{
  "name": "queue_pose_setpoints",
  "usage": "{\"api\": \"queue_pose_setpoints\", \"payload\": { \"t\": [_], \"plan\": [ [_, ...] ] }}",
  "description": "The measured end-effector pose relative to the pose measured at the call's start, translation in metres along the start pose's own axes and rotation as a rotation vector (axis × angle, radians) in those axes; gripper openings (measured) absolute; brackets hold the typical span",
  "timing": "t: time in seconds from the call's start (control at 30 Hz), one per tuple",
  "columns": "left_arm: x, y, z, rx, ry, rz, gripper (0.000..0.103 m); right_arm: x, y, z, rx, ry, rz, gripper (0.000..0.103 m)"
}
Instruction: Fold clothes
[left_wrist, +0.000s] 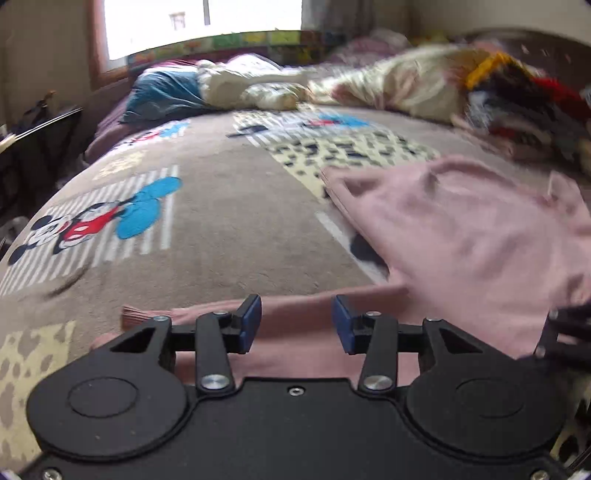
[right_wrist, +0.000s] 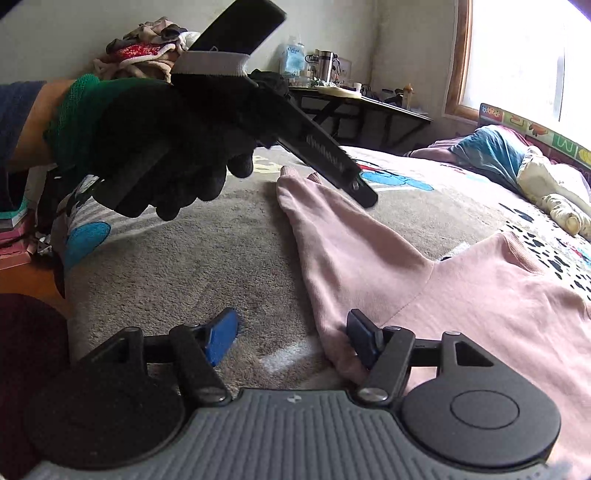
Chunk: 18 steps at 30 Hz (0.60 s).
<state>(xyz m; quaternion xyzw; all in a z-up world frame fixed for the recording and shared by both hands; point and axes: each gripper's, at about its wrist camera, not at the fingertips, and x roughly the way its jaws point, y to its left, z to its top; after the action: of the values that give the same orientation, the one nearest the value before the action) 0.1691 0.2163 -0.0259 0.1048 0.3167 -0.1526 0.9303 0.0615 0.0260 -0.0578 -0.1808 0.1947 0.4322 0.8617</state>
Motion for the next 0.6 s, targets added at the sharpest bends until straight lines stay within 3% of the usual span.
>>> {"api": "queue_pose_setpoints", "payload": {
  "t": [0.03, 0.07, 0.1, 0.13, 0.17, 0.23, 0.33, 0.4, 0.5, 0.57, 0.6],
  "plan": [
    [0.012, 0.001, -0.001, 0.022, 0.034, -0.01, 0.043, 0.0, 0.002, 0.0, -0.008, -0.002, -0.008, 0.065],
    [0.021, 0.007, -0.002, 0.015, 0.017, 0.012, 0.052, -0.001, 0.003, -0.001, -0.016, -0.003, -0.016, 0.065],
    [0.026, 0.018, -0.001, -0.022, 0.006, 0.077, 0.055, -0.001, 0.004, -0.001, -0.02, -0.003, -0.02, 0.066],
    [0.028, 0.032, 0.001, -0.088, -0.002, 0.163, 0.052, -0.001, 0.004, -0.001, -0.02, -0.002, -0.02, 0.066],
    [0.03, 0.047, 0.003, -0.153, -0.01, 0.247, 0.041, 0.0, 0.004, -0.001, -0.017, 0.0, -0.019, 0.066],
    [0.021, 0.069, 0.003, -0.245, -0.025, 0.285, 0.041, 0.001, 0.003, 0.0, -0.013, 0.002, -0.015, 0.066],
    [-0.01, 0.068, 0.004, -0.231, -0.088, 0.288, 0.041, 0.0, 0.004, 0.0, -0.012, 0.0, -0.014, 0.067],
    [-0.032, 0.058, -0.001, -0.188, -0.115, 0.236, 0.041, 0.0, 0.004, -0.001, -0.011, -0.002, -0.014, 0.067],
    [-0.038, 0.039, -0.018, -0.091, -0.09, 0.038, 0.043, -0.002, 0.006, -0.003, -0.012, -0.005, -0.015, 0.067],
    [-0.02, 0.036, -0.032, -0.029, -0.012, 0.063, 0.045, -0.002, 0.006, -0.003, -0.014, -0.004, -0.016, 0.067],
    [-0.012, 0.035, -0.038, -0.002, 0.025, 0.077, 0.054, -0.001, 0.007, -0.003, -0.015, -0.004, -0.016, 0.067]
  ]
}}
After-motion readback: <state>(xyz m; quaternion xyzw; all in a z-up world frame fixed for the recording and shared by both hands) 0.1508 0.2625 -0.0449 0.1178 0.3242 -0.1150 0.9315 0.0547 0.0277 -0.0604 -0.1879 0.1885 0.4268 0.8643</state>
